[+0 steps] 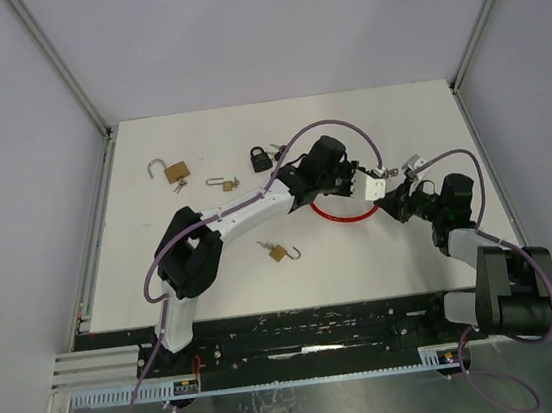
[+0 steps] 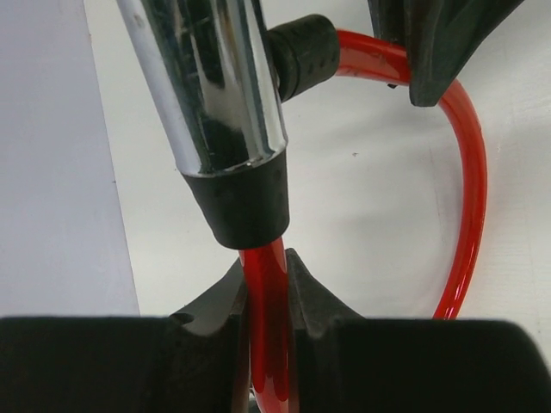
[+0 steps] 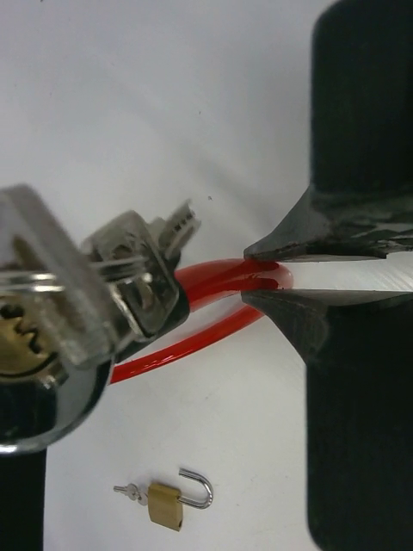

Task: Lock with the key
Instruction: Lock the lock.

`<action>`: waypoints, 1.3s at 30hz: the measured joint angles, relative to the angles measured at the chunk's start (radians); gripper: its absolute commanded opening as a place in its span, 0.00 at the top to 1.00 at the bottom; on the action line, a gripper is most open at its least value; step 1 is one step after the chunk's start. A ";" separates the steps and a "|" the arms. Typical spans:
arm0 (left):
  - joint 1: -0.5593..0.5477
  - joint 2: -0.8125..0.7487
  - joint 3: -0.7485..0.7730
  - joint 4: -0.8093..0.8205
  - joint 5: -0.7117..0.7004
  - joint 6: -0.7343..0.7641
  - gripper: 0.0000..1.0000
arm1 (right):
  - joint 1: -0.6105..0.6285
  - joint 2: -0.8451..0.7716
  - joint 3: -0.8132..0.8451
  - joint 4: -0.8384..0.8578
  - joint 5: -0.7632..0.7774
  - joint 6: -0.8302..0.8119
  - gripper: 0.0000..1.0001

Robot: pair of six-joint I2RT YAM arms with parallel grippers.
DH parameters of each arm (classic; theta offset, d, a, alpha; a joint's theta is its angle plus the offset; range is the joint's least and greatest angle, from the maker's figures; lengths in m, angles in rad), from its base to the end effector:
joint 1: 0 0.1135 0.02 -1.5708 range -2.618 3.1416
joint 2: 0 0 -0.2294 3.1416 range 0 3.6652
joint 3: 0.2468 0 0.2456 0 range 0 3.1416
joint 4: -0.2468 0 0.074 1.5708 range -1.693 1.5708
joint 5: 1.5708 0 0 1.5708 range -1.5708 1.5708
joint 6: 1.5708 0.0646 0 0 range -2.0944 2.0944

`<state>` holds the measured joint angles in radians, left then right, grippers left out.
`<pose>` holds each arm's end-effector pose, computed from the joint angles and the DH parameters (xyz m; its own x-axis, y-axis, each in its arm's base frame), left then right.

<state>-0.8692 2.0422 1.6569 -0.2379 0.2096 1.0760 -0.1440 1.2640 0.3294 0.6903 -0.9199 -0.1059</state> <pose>0.2988 -0.3744 0.2039 0.5746 0.6537 -0.4925 0.7381 -0.1538 0.6570 0.2550 0.0149 0.1489 -0.1665 -0.0406 -0.9852 -0.6985 0.7101 0.0888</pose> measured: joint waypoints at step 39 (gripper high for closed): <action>-0.040 0.005 -0.010 -0.043 0.000 0.016 1.00 | -0.172 -0.120 0.311 -1.035 -0.173 -1.068 0.42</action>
<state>-0.9089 2.0472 1.6466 -0.2806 0.2092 1.0924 -0.3157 1.1442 0.6407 -0.3443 -1.0931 -1.1740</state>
